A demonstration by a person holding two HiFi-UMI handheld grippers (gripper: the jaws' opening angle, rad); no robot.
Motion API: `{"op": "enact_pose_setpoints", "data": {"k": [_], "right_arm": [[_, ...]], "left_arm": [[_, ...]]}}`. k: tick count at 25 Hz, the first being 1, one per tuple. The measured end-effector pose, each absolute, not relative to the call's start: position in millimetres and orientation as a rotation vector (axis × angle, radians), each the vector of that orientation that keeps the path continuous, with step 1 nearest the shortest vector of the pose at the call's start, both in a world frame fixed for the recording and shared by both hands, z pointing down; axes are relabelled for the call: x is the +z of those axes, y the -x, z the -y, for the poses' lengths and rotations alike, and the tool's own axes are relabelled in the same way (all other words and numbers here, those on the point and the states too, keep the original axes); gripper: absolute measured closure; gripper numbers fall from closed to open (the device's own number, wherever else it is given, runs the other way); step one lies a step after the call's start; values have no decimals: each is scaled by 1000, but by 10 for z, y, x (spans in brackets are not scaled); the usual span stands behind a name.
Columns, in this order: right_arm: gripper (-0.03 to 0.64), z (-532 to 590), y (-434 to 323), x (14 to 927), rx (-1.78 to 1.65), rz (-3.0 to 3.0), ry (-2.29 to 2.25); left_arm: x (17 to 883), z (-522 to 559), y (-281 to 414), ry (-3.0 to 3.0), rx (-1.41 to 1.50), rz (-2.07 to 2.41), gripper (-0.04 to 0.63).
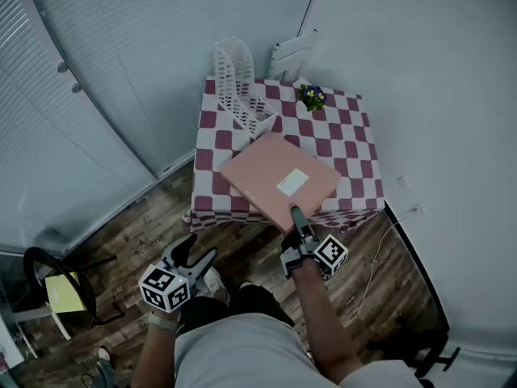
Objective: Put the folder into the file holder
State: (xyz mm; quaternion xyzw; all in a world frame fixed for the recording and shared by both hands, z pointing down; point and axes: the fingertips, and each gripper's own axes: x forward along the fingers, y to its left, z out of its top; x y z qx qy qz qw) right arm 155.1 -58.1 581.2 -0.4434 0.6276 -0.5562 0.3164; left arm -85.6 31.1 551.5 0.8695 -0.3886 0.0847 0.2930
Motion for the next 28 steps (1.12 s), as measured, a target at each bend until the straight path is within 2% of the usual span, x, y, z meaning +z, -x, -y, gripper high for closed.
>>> {"op": "enact_pose_setpoints", "data": {"k": [13,28], "right_arm": [[259,917,-1475,4875,-1208,-1770,1100],[225,1326,-910,4643,-1011,-1986,1414]], "left_arm": [[5210,214,643,-2424,190,916,347],[5055,530,1163,-2431,122,958,347]]}}
